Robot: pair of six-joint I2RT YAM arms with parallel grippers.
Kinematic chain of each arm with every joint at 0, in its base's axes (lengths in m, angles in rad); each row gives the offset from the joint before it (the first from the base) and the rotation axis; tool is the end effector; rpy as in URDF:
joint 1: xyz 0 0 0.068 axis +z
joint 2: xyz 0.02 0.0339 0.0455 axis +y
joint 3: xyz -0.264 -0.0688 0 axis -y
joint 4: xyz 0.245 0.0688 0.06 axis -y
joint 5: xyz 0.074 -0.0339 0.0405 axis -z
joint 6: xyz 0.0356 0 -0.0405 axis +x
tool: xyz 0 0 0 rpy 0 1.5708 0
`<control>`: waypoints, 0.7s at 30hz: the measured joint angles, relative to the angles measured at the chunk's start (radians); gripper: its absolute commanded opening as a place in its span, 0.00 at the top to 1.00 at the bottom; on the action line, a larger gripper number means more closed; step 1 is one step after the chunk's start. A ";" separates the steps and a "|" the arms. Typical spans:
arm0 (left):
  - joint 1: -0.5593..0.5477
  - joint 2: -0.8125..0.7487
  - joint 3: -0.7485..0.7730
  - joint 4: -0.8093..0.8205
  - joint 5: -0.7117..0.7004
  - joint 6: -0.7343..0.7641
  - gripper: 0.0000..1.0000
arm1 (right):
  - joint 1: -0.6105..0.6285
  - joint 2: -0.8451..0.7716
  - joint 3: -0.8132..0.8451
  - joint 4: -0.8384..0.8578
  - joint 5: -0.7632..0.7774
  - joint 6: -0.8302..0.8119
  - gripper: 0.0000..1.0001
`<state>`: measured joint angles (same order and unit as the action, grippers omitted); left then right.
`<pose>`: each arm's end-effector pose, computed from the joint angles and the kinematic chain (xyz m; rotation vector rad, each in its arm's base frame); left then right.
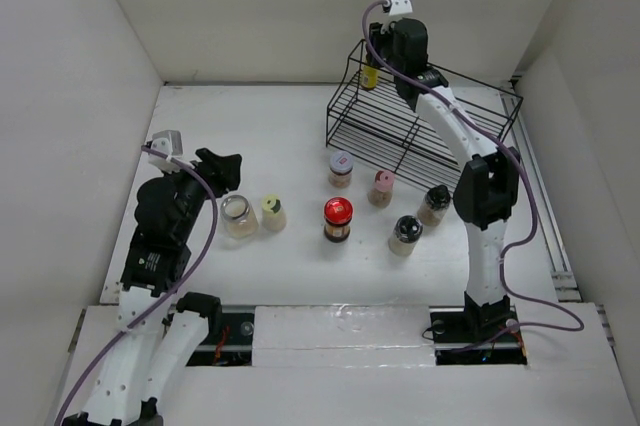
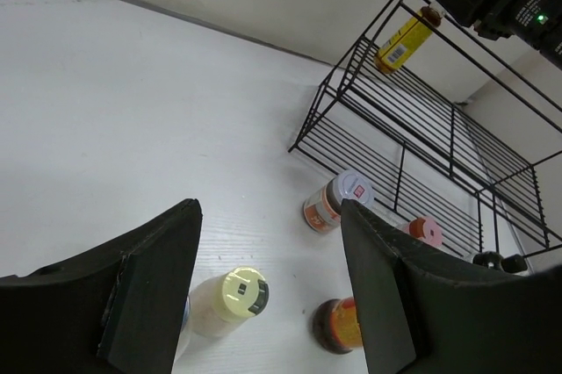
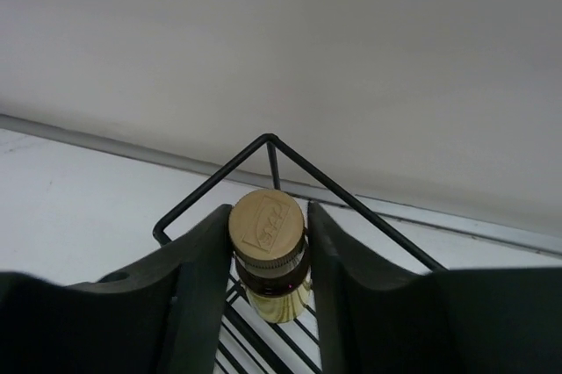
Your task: Organize the condiment bottles
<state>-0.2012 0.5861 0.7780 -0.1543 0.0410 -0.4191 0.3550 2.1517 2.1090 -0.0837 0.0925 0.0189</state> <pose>0.1355 -0.0291 0.3693 -0.1363 1.5505 -0.5235 0.4895 0.1779 0.3699 -0.2159 1.6869 0.2010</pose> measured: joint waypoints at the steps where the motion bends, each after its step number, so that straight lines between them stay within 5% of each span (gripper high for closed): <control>1: 0.000 0.006 0.000 0.000 0.003 0.001 0.39 | 0.000 -0.003 -0.008 0.008 0.000 0.002 0.45; 3: 0.000 0.019 0.000 0.000 0.009 0.004 0.38 | 0.000 -0.008 -0.024 0.012 0.000 0.004 0.30; 7: 0.000 0.066 0.000 -0.001 0.018 0.011 0.38 | 0.000 -0.018 -0.032 0.009 -0.003 0.005 0.14; 13: 0.000 0.150 0.003 -0.016 0.037 0.022 0.38 | 0.000 -0.135 -0.056 -0.001 -0.022 0.004 0.04; 19: 0.000 0.164 0.008 -0.030 0.054 0.028 0.37 | 0.008 -0.444 -0.251 0.022 -0.031 0.003 0.13; 21: 0.000 0.162 0.008 -0.030 0.066 0.031 0.37 | 0.028 -0.566 -0.370 0.051 -0.039 0.005 0.41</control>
<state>-0.2012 0.7479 0.7860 -0.1844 0.1070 -0.3882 0.3832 1.5852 1.7390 -0.0330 0.0540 0.0238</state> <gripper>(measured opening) 0.629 0.739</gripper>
